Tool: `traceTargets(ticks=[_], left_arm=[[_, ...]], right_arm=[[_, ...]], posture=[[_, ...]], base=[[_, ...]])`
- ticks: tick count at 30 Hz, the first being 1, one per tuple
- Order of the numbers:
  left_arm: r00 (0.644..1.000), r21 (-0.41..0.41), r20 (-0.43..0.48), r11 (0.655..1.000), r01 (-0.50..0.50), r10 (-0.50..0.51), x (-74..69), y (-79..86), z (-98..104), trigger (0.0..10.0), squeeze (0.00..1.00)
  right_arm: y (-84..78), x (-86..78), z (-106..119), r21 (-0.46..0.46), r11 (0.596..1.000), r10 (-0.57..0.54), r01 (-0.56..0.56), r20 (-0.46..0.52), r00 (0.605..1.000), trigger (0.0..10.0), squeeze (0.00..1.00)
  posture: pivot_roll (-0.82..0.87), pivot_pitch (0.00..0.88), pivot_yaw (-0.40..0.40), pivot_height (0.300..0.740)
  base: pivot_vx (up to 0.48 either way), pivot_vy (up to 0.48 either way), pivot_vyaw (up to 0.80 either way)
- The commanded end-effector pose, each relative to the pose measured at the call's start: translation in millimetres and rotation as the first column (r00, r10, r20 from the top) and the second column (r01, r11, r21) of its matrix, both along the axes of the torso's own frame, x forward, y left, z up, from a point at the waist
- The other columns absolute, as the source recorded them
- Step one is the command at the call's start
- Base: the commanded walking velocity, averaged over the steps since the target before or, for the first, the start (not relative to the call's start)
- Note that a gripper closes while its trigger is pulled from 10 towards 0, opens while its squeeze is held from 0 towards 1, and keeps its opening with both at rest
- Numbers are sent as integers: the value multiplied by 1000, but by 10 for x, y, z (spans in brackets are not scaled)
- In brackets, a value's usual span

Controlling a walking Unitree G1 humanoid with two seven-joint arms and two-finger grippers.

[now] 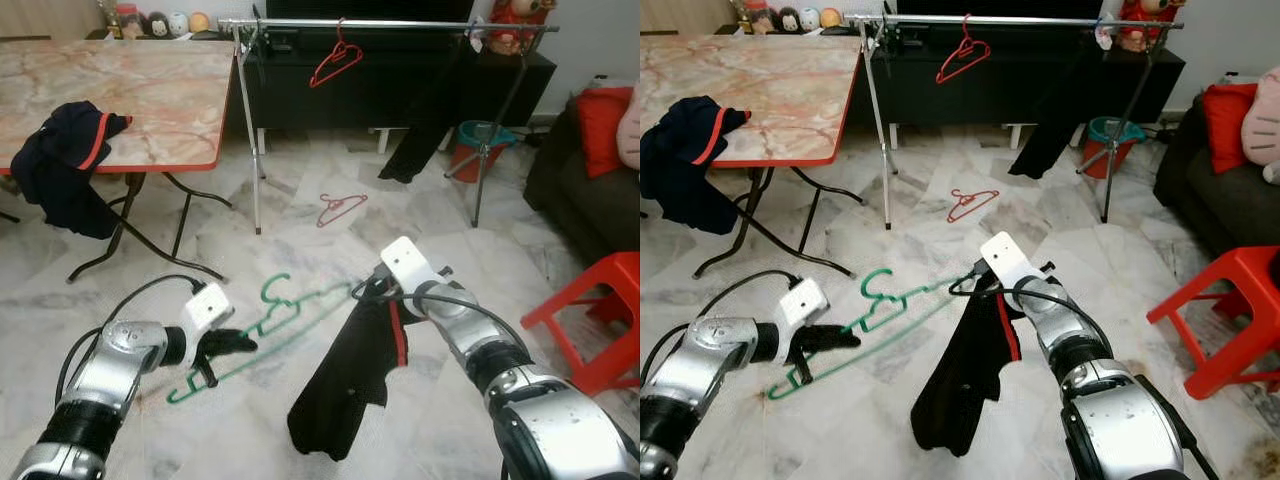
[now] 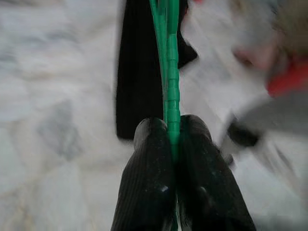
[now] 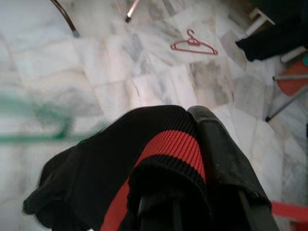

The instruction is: Hang hanger

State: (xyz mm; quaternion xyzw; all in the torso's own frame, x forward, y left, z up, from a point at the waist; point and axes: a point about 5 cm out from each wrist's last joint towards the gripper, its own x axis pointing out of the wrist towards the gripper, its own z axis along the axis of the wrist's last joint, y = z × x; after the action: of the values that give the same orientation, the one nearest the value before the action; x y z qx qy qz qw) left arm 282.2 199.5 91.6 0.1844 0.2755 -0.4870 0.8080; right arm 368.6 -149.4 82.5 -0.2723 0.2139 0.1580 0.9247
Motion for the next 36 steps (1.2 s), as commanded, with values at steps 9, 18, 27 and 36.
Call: traceTargets(ticks=[9,18,27,36], left_arm=[[987,90,-25,983,160,-158,-218,-27,185,10000,0],[987,8,41,988,156,-156,-170,-343,327,10000,0],[990,-4,71,993,119,-119,-139,-463,355,10000,0],[993,24,98,998,59,-62,-66,-434,364,10000,0]], right_arm=[[-79,104,164,-33,994,-104,107,76,992,10000,0],[153,103,153,16,997,-76,75,76,994,10000,0],[226,110,169,53,996,-70,67,75,995,10000,0],[219,115,178,60,996,-72,67,77,994,10000,0]], posture=[[-89,0,-55,740],[-87,0,-60,740],[-85,0,-62,740],[-86,0,-60,740]], base=[[0,0,0],[0,0,0],[0,0,0],[0,0,0]])
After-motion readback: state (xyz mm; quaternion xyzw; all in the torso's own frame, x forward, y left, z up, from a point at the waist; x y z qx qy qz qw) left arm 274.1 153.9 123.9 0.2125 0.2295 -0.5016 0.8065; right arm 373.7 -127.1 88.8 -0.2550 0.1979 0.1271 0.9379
